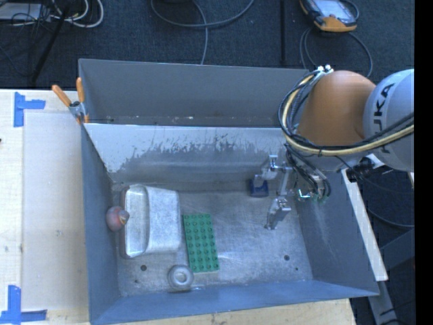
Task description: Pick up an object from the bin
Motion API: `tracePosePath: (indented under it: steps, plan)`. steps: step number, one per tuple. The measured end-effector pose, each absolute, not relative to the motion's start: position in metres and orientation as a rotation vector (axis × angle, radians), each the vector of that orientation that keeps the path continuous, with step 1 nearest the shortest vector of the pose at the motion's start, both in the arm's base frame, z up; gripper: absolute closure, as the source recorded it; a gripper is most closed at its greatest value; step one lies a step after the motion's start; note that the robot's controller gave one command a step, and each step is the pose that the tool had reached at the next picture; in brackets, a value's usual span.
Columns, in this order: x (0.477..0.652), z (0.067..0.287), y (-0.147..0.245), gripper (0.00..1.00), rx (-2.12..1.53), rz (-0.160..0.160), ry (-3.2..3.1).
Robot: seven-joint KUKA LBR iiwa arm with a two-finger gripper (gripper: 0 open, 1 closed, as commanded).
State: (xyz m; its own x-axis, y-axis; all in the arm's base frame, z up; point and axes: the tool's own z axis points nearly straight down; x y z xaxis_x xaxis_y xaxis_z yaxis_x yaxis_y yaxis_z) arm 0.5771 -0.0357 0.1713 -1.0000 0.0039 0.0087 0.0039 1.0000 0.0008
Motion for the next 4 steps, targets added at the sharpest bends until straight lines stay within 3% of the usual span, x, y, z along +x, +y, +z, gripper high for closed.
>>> tracePosePath:
  steps: [1, 2, 3, 4]
  plan:
    - [0.612, 0.091, -0.080, 0.00, -0.056, -0.004, -3.156]
    - [0.623, 0.100, -0.102, 0.00, -0.248, 0.000, -3.135]
    - [0.621, 0.108, -0.057, 0.00, -0.290, -0.004, -3.128]
    - [0.621, 0.072, -0.098, 0.00, -0.486, -0.008, -3.103]
